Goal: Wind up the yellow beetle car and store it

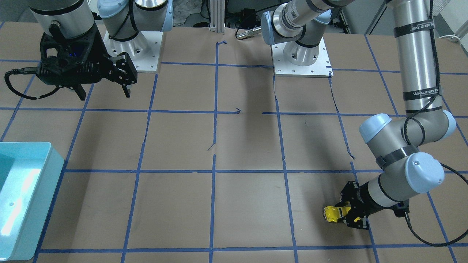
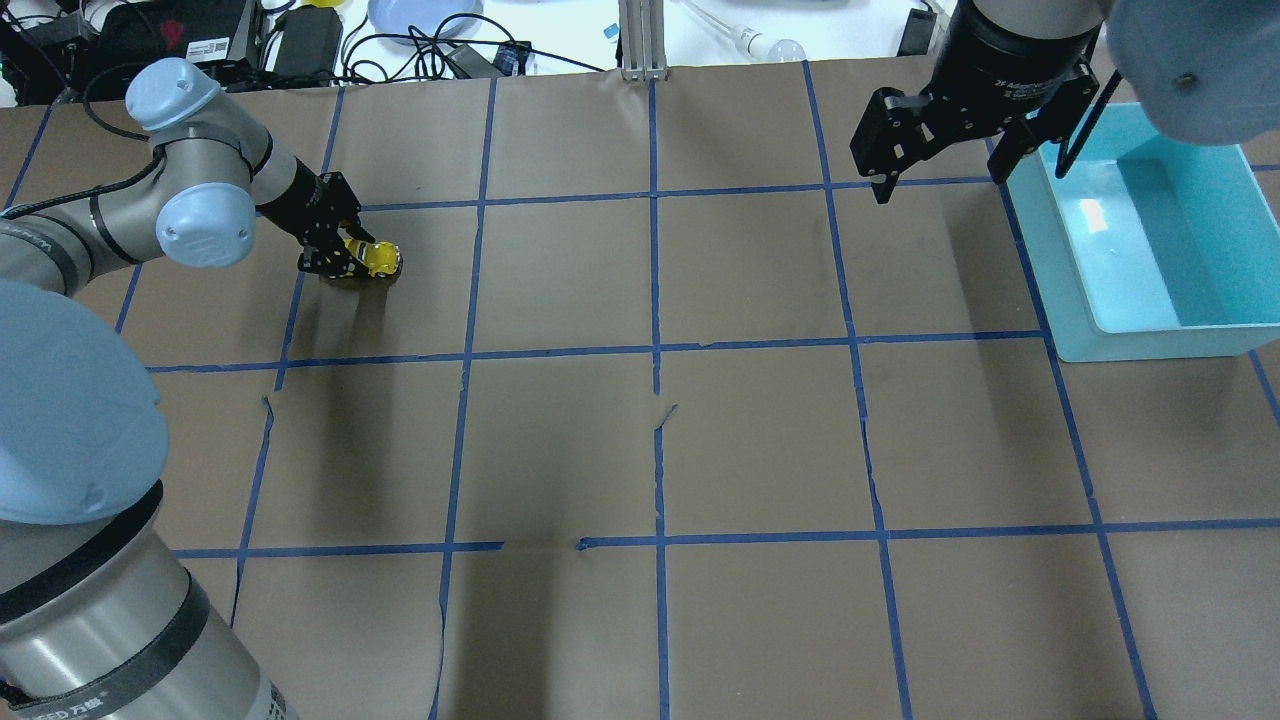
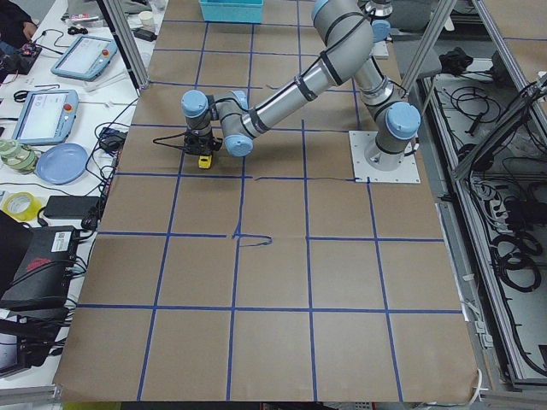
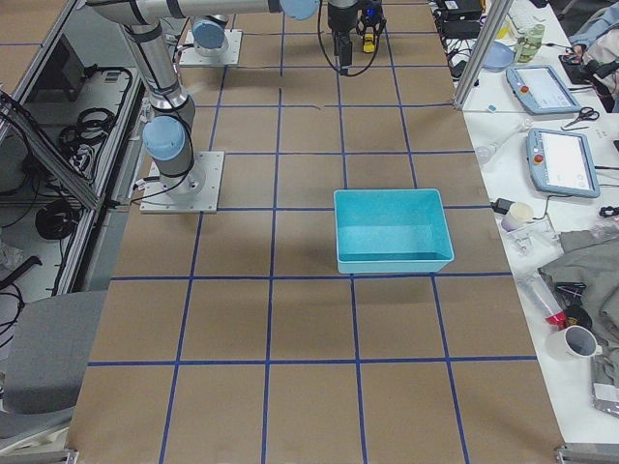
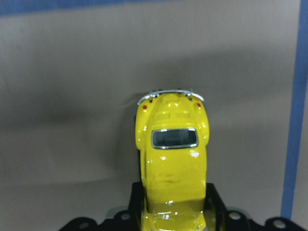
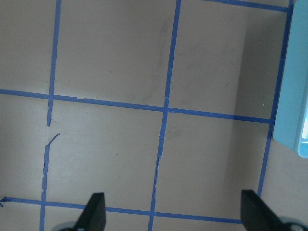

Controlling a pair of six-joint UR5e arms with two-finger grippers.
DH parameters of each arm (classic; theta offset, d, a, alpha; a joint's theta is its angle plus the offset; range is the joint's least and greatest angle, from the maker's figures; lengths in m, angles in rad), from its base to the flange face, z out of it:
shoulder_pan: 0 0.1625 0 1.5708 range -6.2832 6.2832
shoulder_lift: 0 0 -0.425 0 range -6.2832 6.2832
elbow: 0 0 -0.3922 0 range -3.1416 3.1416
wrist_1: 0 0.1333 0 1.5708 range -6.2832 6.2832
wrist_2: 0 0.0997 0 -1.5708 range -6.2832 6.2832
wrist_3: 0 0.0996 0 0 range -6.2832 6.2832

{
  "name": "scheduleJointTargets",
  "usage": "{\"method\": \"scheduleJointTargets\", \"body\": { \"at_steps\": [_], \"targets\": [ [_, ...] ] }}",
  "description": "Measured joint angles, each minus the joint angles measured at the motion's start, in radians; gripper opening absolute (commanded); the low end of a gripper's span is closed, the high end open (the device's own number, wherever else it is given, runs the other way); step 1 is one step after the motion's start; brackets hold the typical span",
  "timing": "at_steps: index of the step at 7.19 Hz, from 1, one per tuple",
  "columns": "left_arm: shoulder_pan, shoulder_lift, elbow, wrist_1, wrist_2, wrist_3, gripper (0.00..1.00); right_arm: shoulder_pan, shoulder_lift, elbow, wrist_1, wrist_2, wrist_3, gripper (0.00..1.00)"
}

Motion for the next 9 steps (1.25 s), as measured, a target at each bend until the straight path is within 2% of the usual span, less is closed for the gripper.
{"method": "scheduleJointTargets", "body": {
  "at_steps": [3,4,6,7,9],
  "targets": [
    [0.02,0.008,0.003,0.002,-0.006,-0.062,0.9,0.0,0.0,-0.001,0.0,0.001,0.0,1.0],
    [0.015,0.019,0.006,0.002,-0.008,-0.078,0.91,0.0,0.001,-0.001,0.0,0.001,-0.001,1.0],
    [-0.014,0.053,0.014,-0.008,-0.002,-0.072,0.85,-0.002,0.004,-0.001,-0.001,0.001,-0.01,1.0],
    [-0.044,0.079,0.02,-0.023,0.032,-0.034,0.93,-0.002,0.004,-0.001,-0.001,0.001,-0.014,1.0],
    [-0.1,0.136,0.059,-0.077,0.162,0.237,0.95,-0.001,0.005,0.0,-0.002,0.001,-0.017,1.0]
  ]
}}
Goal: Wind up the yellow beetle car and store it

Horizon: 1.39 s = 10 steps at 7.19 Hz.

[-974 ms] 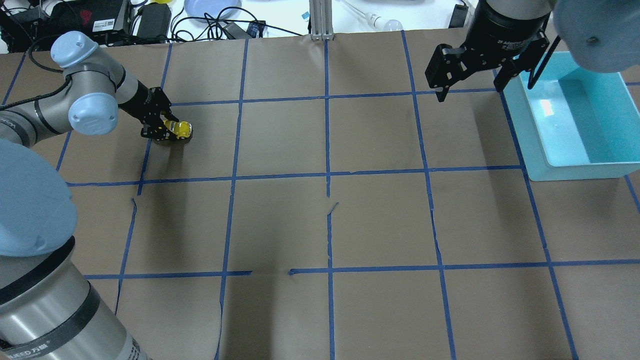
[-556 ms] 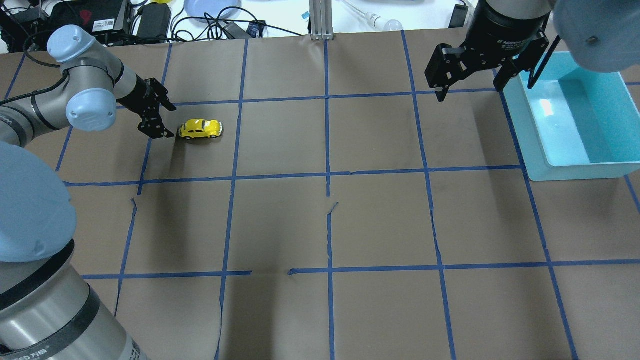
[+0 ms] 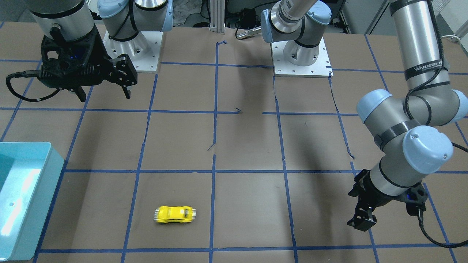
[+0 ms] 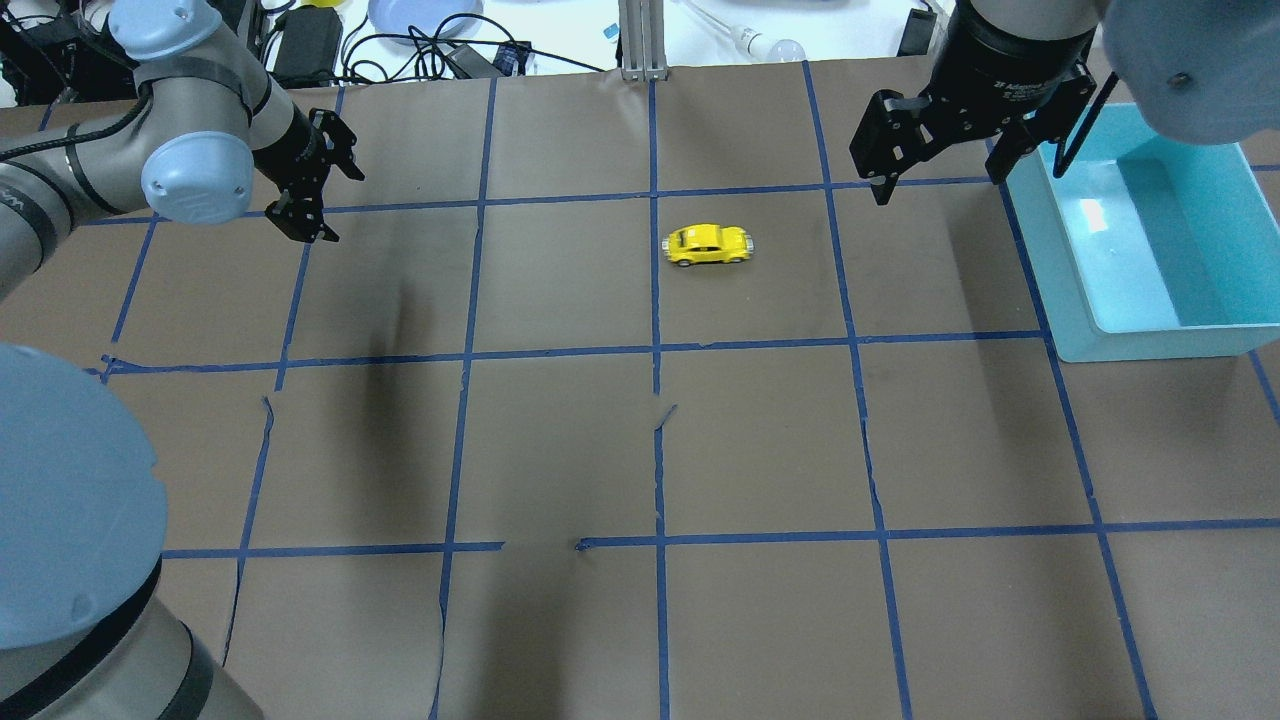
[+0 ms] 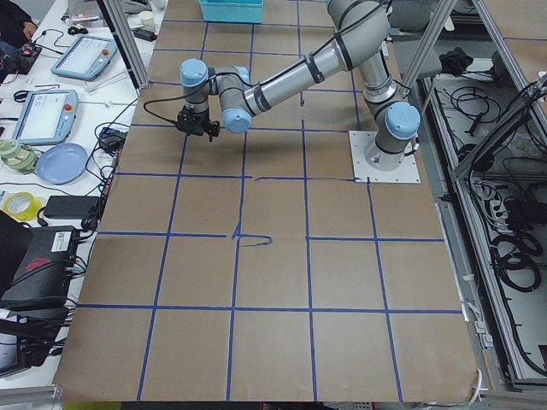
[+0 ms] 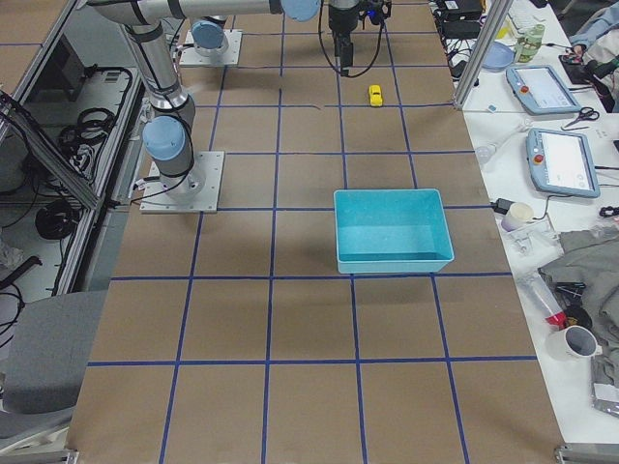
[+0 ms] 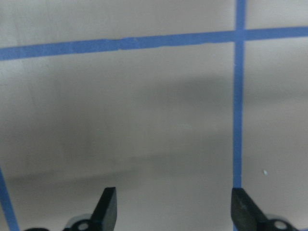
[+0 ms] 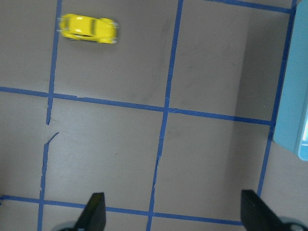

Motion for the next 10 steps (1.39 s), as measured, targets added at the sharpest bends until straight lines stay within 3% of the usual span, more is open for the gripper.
{"method": "scheduleJointTargets", "body": {
  "at_steps": [1,3,6,8,10],
  "targets": [
    [-0.012,0.031,0.036,-0.082,0.032,0.137,1.0,0.0,0.0,0.0,0.0,-0.002,0.0,1.0],
    [-0.02,0.111,0.153,-0.317,0.068,0.386,1.0,0.001,0.001,0.0,0.0,-0.003,0.001,1.0],
    [-0.022,0.237,0.26,-0.598,0.083,0.584,1.0,0.0,0.004,0.006,-0.002,-0.003,0.003,1.0],
    [-0.029,0.296,0.263,-0.701,0.085,0.65,1.0,-0.015,0.038,-0.008,-0.038,0.002,-0.022,1.0],
    [-0.085,0.316,0.242,-0.716,0.088,0.784,1.0,-0.057,0.121,-0.056,-0.077,0.003,-0.206,1.0]
  ]
}}
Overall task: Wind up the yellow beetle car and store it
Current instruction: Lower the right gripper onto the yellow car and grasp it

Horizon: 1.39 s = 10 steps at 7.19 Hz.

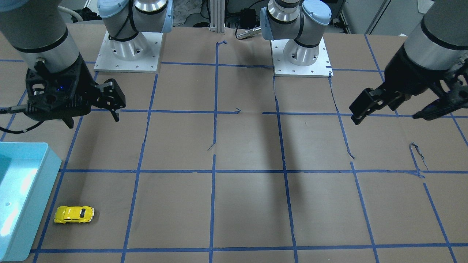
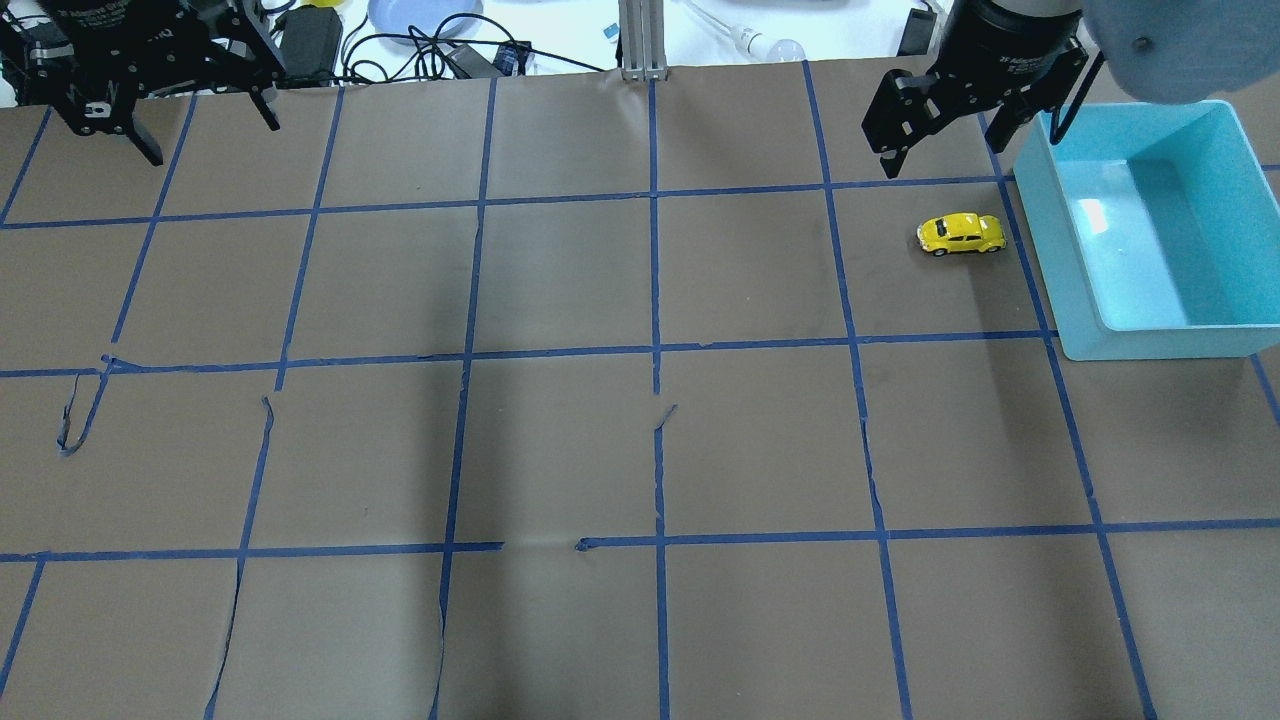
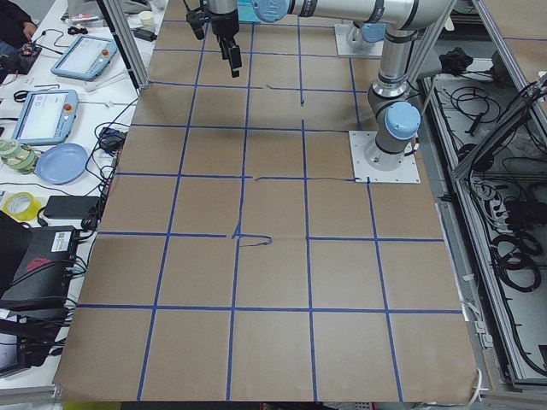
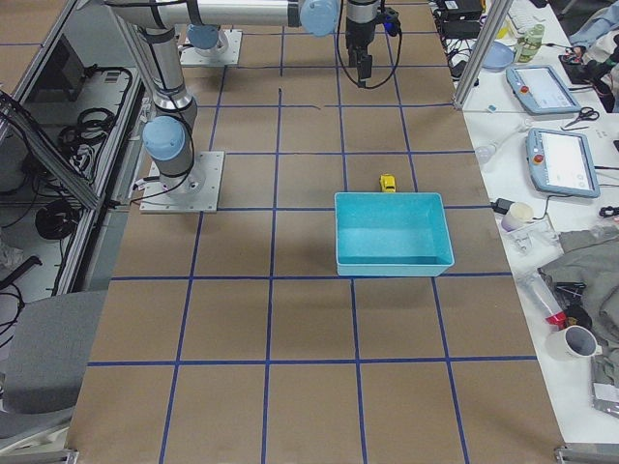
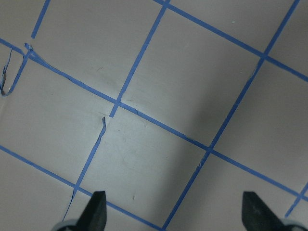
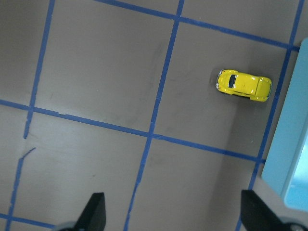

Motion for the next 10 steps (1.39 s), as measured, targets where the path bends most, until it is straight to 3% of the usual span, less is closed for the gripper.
{"method": "scheduleJointTargets", "body": {
  "at_steps": [4,8,10],
  "targets": [
    [-0.068,0.047,-0.122,0.085,0.007,0.209,1.0,-0.176,0.209,-0.012,-0.152,0.017,-0.798,1.0],
    [-0.072,0.081,-0.199,0.146,-0.021,0.224,1.0,-0.205,0.385,0.032,-0.415,0.049,-1.354,1.0],
    [-0.072,0.088,-0.214,0.161,-0.038,0.235,1.0,-0.207,0.411,0.114,-0.498,0.048,-1.454,0.95]
  ]
}}
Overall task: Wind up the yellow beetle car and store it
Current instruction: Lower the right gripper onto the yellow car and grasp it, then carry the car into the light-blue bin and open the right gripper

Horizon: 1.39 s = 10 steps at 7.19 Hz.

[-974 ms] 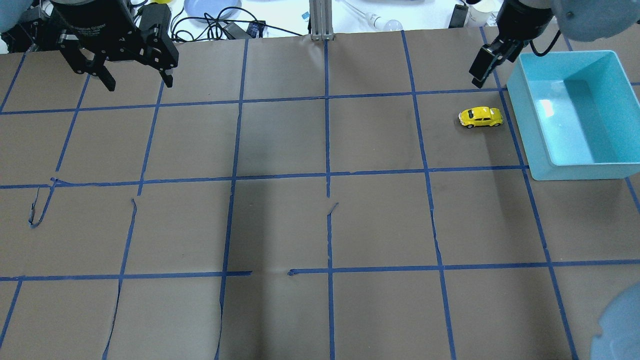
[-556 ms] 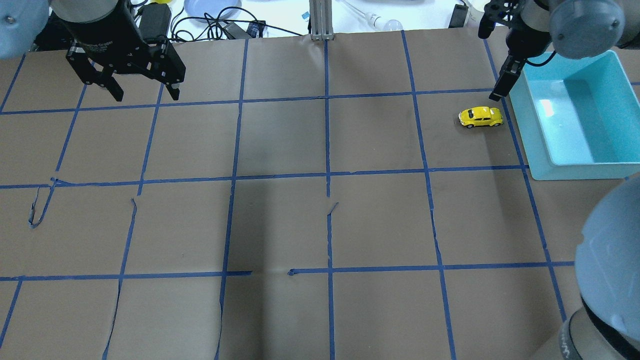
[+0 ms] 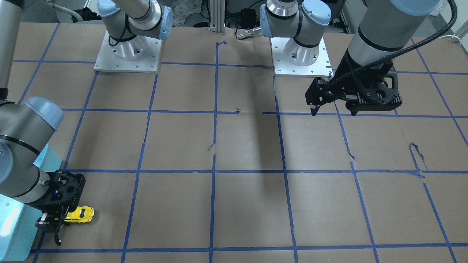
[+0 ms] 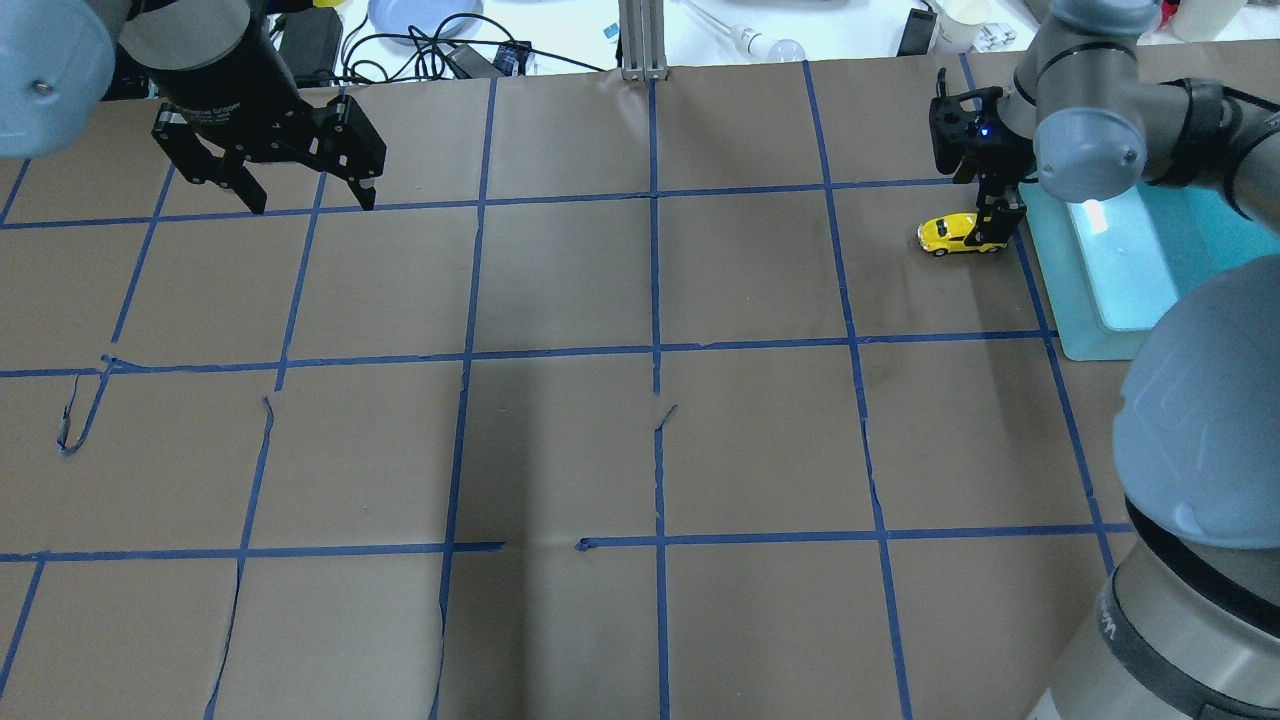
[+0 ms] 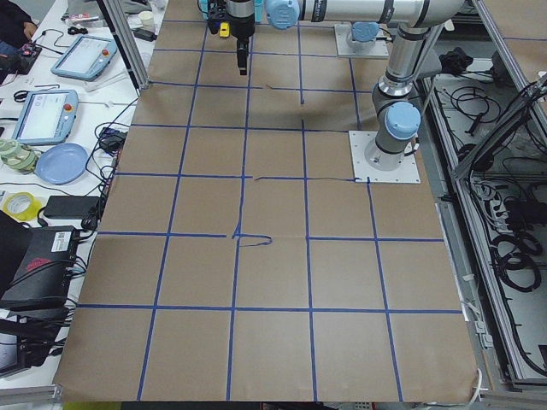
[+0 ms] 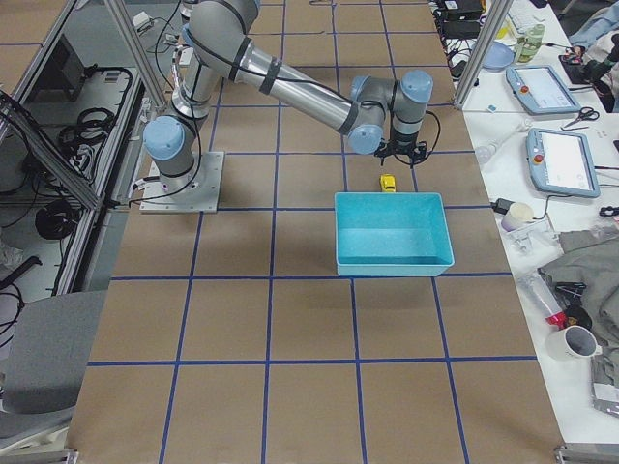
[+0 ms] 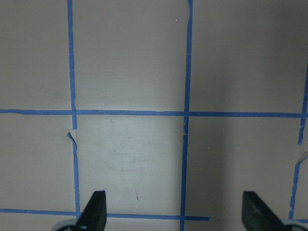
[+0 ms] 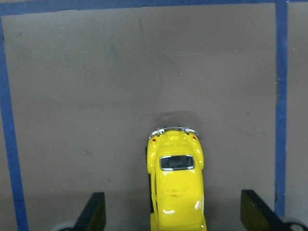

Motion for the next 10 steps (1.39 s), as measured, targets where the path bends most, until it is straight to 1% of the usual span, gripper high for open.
{"method": "scheduleJointTargets", "body": {
  "at_steps": [2,3,4,5,6,8,10],
  "targets": [
    [0.0,0.002,-0.006,0.008,-0.001,0.038,1.0,0.0,0.023,0.018,-0.036,-0.005,-0.028,0.8],
    [0.0,0.003,-0.007,0.012,-0.001,0.045,1.0,-0.001,0.034,0.015,-0.052,-0.007,-0.034,0.61],
    [0.0,0.003,-0.008,0.015,-0.001,0.048,1.0,-0.001,0.041,0.012,-0.061,-0.008,-0.037,0.3],
    [0.0,0.003,-0.008,0.018,-0.001,0.05,1.0,-0.001,0.045,0.012,-0.064,-0.012,-0.038,0.2],
    [0.001,0.004,-0.008,0.022,0.0,0.052,1.0,-0.001,0.045,0.011,-0.065,-0.016,-0.042,0.18],
    [0.002,0.005,-0.009,0.036,0.0,0.053,1.0,-0.001,0.033,0.011,-0.056,-0.019,-0.036,0.08],
    [0.005,0.005,-0.008,0.048,0.002,0.053,1.0,-0.001,-0.017,0.002,-0.029,-0.008,0.023,0.03]
  ]
}}
